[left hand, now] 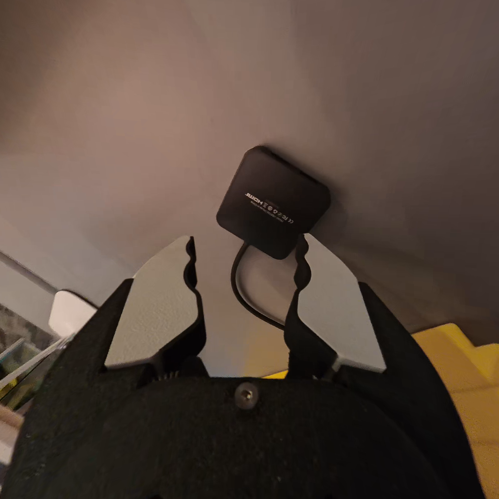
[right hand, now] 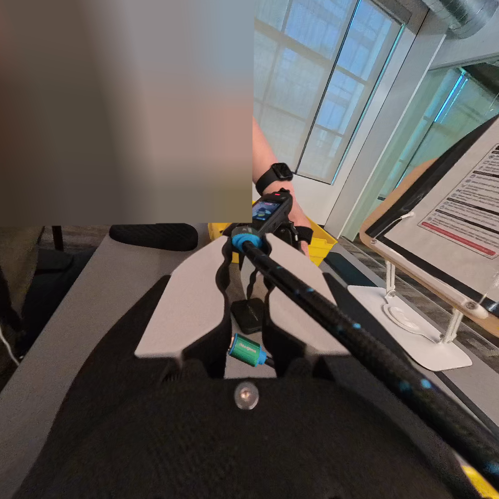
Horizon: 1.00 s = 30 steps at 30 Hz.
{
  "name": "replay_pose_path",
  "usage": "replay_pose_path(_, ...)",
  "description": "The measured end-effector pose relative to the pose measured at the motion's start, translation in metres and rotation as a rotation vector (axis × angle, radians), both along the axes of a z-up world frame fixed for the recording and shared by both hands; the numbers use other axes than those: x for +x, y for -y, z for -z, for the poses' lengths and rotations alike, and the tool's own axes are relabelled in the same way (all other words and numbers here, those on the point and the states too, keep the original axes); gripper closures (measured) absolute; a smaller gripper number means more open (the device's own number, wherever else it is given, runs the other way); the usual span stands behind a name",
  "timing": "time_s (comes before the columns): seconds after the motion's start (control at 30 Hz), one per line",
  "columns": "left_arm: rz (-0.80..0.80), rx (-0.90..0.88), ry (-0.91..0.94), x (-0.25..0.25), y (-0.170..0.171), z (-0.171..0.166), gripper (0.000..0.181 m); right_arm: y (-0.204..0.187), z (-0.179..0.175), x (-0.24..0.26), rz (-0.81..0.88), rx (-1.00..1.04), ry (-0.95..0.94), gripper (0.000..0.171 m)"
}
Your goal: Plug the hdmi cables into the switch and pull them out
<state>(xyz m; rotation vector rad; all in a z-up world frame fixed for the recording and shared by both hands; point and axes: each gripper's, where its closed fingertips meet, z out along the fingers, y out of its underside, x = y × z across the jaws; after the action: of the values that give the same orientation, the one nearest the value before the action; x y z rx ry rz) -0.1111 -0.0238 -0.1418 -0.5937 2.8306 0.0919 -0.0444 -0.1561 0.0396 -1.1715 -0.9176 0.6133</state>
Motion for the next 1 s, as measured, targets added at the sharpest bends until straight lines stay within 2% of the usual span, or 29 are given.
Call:
replay_pose_path(0.13, 0.082, -0.034, -0.077, 0.002, 0.005, 0.004, 0.107, -0.003, 0.010, -0.008, -0.004, -0.026, 0.040, 0.150)
replay_pose_path(0.23, 0.092, -0.126, -0.187, 0.000, 0.010, 0.011, 0.100, -0.003, 0.017, -0.012, -0.019, -0.043, 0.068, 0.149)
replay_pose_path(0.3, 0.092, -0.092, -0.248, -0.003, 0.004, 0.024, 0.088, -0.003, 0.021, -0.013, -0.028, -0.051, 0.084, 0.150)
replay_pose_path(0.33, 0.135, -0.088, -0.249, -0.003, 0.005, 0.026, 0.088, -0.003, 0.023, -0.014, -0.031, -0.054, 0.093, 0.150)
replay_pose_path(0.5, 0.154, -0.140, -0.231, 0.004, 0.004, 0.023, 0.112, -0.002, 0.023, -0.014, -0.040, -0.058, 0.094, 0.150)
replay_pose_path(0.63, 0.140, -0.158, -0.226, 0.006, 0.009, 0.023, 0.112, -0.001, 0.024, -0.013, -0.042, -0.059, 0.106, 0.150)
replay_pose_path(0.7, 0.061, -0.187, -0.229, 0.008, 0.011, 0.022, 0.112, -0.001, 0.024, -0.013, -0.039, -0.059, 0.114, 0.150)
replay_pose_path(0.83, -0.227, -0.357, -0.258, 0.011, 0.010, 0.013, 0.112, -0.009, 0.027, -0.008, 0.015, -0.074, 0.134, 0.149)
replay_pose_path(1.0, -0.513, -0.627, -0.115, 0.031, 0.012, -0.015, 0.112, -0.023, 0.027, 0.002, 0.123, -0.117, 0.111, 0.150)
